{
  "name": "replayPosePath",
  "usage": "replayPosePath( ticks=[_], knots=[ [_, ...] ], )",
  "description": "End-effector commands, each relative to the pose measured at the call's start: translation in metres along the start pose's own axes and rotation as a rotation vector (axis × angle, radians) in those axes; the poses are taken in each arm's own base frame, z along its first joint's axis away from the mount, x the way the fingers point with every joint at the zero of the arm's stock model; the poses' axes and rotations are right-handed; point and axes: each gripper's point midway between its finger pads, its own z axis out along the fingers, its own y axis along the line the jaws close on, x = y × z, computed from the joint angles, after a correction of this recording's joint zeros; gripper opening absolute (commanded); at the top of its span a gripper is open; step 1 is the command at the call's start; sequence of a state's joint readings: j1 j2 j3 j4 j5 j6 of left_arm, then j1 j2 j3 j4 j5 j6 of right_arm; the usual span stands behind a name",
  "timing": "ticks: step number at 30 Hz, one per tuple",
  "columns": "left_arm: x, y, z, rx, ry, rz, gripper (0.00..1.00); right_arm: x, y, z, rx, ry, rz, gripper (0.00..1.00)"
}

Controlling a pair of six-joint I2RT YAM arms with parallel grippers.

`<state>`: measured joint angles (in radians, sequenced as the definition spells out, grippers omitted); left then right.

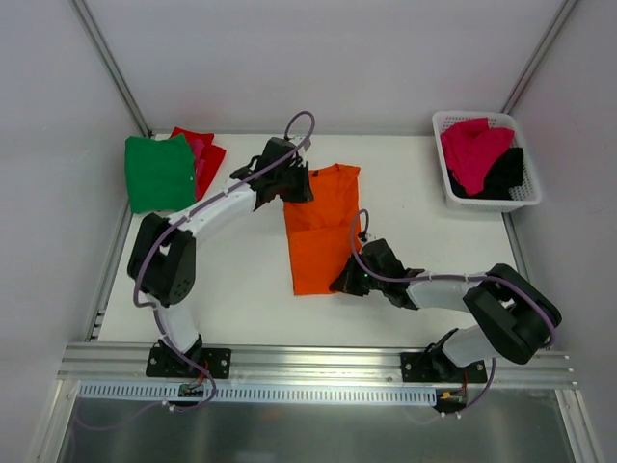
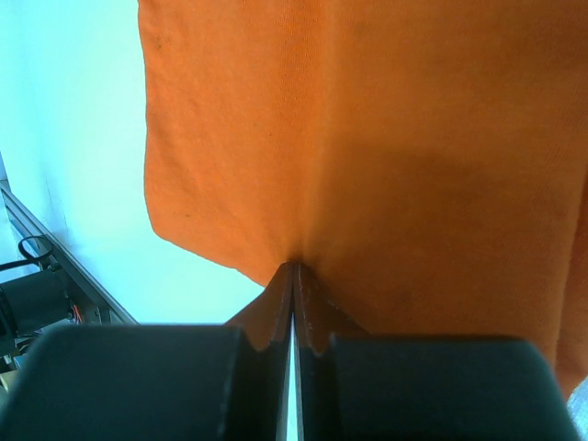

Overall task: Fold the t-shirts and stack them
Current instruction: Fold the tshirt

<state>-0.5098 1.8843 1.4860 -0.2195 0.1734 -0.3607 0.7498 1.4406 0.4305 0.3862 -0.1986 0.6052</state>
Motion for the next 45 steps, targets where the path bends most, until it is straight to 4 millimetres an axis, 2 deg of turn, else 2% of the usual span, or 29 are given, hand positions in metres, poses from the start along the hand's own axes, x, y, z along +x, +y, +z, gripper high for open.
replayPosePath(
  ticks=[1,2,4,10,16,23,26,27,29,30,32,33,34,37,40,41,42,43,44,45],
  knots=[
    [0.015,-0.040,-0.037,0.075,-0.048,0.072,0.00,0.026,-0.032,-0.004,0.108,0.086,-0.008,0.00],
    [0.037,-0.035,-0.033,0.068,-0.015,0.062,0.00,0.026,-0.031,-0.004,0.105,0.090,-0.009,0.00],
    [0.049,-0.035,-0.032,0.088,-0.011,0.042,0.00,0.027,-0.031,-0.003,0.106,0.091,-0.010,0.00],
    [0.106,-0.005,-0.002,0.034,0.093,-0.038,0.00,0.026,-0.031,-0.003,0.108,0.089,-0.009,0.01],
    [0.126,0.013,0.021,-0.009,0.121,-0.054,0.00,0.027,-0.031,-0.004,0.106,0.091,-0.011,0.01],
    [0.135,0.032,0.026,-0.079,0.130,-0.055,0.00,0.027,-0.032,-0.004,0.107,0.090,-0.012,0.01],
    [0.133,0.028,0.018,-0.062,0.121,-0.057,0.00,0.026,-0.029,-0.004,0.096,0.091,-0.014,0.01],
    [0.124,0.021,0.009,-0.043,0.095,-0.052,0.00,0.025,-0.027,-0.005,0.090,0.088,-0.016,0.01],
    [0.119,0.015,-0.007,-0.056,0.078,-0.041,0.00,0.023,-0.020,-0.009,0.070,0.086,-0.026,0.01],
    [0.109,0.008,-0.025,-0.063,0.046,-0.029,0.00,0.021,-0.018,-0.011,0.064,0.084,-0.035,0.00],
    [0.104,0.002,-0.046,-0.110,0.018,0.004,0.00,0.014,-0.004,-0.020,0.035,0.074,-0.060,0.01],
    [0.091,-0.009,-0.064,-0.084,-0.030,0.011,0.00,0.011,0.003,-0.024,0.018,0.069,-0.071,0.01],
    [0.086,-0.015,-0.073,-0.067,-0.046,0.011,0.00,0.011,0.007,-0.031,0.014,0.076,-0.080,0.01],
    [0.072,-0.026,-0.101,-0.031,-0.099,0.021,0.00,-0.026,0.053,-0.061,-0.066,-0.024,-0.163,0.00],
    [0.057,-0.026,-0.111,-0.034,-0.145,0.043,0.00,-0.053,0.067,-0.089,-0.028,-0.087,-0.244,0.01],
    [0.053,-0.022,-0.110,-0.029,-0.141,0.032,0.00,-0.080,0.084,-0.103,-0.049,-0.144,-0.247,0.00],
    [0.053,-0.019,-0.105,-0.023,-0.127,0.023,0.00,-0.092,0.089,-0.108,-0.052,-0.154,-0.281,0.01],
    [0.048,-0.020,-0.102,0.000,-0.119,0.013,0.00,-0.094,0.081,-0.102,-0.012,-0.099,-0.266,0.00],
    [0.046,-0.019,-0.098,0.018,-0.108,-0.001,0.00,-0.110,0.078,-0.103,0.010,-0.105,-0.256,0.01],
    [0.044,-0.005,-0.085,0.000,-0.089,-0.029,0.00,-0.128,0.089,-0.108,0.010,-0.118,-0.291,0.01]
  ],
)
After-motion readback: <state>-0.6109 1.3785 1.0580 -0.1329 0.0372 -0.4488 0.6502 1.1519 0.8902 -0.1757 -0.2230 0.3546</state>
